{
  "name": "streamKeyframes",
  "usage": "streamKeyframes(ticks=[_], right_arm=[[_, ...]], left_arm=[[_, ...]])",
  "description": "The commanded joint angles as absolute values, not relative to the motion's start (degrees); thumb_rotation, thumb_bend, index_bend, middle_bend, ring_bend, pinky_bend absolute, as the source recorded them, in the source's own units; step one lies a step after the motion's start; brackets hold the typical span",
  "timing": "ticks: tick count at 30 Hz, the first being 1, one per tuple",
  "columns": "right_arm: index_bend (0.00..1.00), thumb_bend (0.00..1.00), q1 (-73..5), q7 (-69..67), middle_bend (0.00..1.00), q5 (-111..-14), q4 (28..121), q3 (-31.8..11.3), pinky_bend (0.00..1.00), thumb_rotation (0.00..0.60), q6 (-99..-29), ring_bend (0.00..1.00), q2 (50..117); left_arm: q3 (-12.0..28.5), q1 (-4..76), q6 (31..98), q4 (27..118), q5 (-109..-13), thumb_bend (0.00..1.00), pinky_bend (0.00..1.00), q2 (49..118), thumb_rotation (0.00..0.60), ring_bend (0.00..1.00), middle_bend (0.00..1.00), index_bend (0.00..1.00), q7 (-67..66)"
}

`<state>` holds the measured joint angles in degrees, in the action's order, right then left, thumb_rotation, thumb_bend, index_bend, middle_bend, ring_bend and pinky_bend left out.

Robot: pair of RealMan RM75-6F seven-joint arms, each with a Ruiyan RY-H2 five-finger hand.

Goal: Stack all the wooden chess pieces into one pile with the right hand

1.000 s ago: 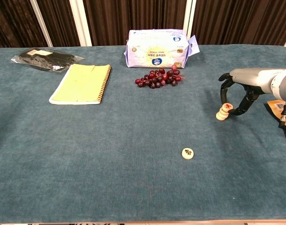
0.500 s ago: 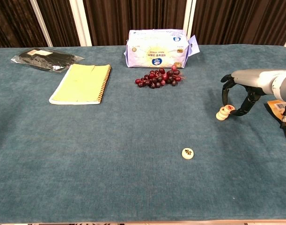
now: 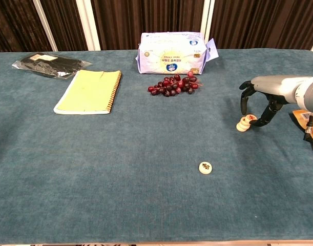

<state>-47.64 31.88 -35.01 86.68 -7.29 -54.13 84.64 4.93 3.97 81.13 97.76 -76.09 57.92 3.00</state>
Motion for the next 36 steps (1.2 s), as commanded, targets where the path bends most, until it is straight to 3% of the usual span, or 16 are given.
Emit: streamKeyframes(ticks=[1,24,31,36], right_arm=[[0.45,0.41,-47.65,31.94,0.0,-34.92,86.6,-7.25,0.0,0.6,-54.09,0.0,84.72],[0.45,0.41,-47.51,32.23,0.0,-35.85,88.63,-7.58,0.0,0.6,-55.24,0.0,83.88],[0.43,0.41,-46.14,31.74,0.0,-41.27,96.44,-7.02,0.0,0.6,-58.27,0.0,80.39],[0.42,0.41,-42.32,30.73,0.0,-51.46,100.27,-4.18,0.0,0.6,-66.03,0.0,81.69]], left_arm=[[4.94,3.97,81.16,97.75,-76.11,0.49,0.0,57.91,0.6,0.0,0.0,0.14,3.0],[4.94,3.97,81.15,97.81,-76.08,0.49,0.0,57.89,0.6,0.0,0.0,0.14,2.96],[4.91,3.95,81.21,97.9,-76.23,0.49,0.0,57.9,0.6,0.0,0.0,0.14,3.02],[4.92,3.93,81.05,98.0,-76.06,0.49,0.0,57.78,0.6,0.0,0.0,0.14,3.41]])
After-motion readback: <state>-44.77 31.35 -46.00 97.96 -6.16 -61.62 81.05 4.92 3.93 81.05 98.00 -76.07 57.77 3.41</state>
